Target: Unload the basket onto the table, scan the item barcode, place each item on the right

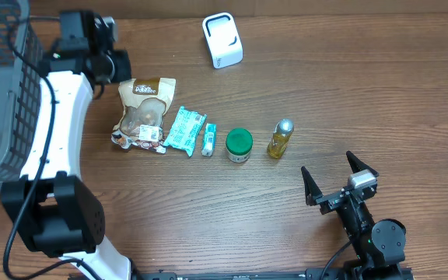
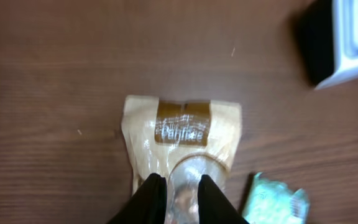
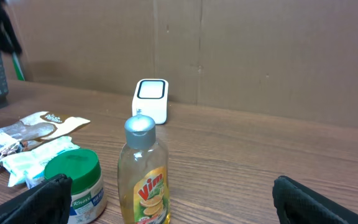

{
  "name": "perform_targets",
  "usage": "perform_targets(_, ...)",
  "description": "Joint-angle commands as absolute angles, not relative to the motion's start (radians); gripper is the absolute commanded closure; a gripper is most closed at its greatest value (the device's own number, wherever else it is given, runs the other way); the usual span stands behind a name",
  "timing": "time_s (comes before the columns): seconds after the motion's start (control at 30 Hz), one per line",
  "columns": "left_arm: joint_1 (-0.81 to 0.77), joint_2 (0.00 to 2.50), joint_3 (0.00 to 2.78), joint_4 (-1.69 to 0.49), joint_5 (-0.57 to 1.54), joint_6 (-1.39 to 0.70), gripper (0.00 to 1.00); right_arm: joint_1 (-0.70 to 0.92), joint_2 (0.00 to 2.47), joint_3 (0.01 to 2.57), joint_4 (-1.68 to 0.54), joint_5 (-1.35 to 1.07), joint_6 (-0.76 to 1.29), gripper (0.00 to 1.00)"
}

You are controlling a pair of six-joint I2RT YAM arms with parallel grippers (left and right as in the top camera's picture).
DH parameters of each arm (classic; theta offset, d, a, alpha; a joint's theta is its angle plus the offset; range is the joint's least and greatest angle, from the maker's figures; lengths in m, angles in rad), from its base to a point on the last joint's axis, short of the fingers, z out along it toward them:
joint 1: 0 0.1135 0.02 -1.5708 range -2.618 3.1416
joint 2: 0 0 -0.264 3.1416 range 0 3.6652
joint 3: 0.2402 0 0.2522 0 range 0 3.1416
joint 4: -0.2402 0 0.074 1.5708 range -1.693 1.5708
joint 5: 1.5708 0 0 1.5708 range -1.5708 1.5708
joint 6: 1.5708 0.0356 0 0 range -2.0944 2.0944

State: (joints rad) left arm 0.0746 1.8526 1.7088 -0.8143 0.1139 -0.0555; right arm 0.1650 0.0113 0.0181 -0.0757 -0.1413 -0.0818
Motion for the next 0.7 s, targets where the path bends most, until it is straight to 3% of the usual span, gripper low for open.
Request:
perform_targets(0.0, 0.079, 1.788, 1.854, -0.868, 0.049, -0.168, 0.76, 0.162, 0.004, 0.009, -0.073, -0.132, -0.085, 0.00)
perform_targets(0.03, 0.080, 1.783, 1.885, -0.883, 0.015, -0.192, 0.73, 0.162, 0.004, 0.008, -0.073, -0.132, -0.085, 0.00)
perform_targets(0.17, 0.085, 1.769, 1.945, -0.891, -0.115, -0.225, 0.44, 0.162, 0.004, 0.009, -0.073, -0.132, -0.085, 0.00)
perform_targets(0.23, 0.087, 1.767, 1.947, -0.893, -0.165, -0.224, 0.04, 0.162, 0.004, 0.009, -0.073, -0.132, -0.085, 0.00)
perform_targets(0.27, 0.087, 1.767, 1.946, -0.900, -0.177, -0.224, 0.01, 0.162, 0.004, 0.008, -0.073, -0.132, -0.085, 0.00)
perform_targets(0.67, 0.085, 1.777, 1.945, -0.925, -0.175, -0.224, 0.01, 0.162, 0.004, 0.009, -0.073, -0.132, -0.085, 0.00)
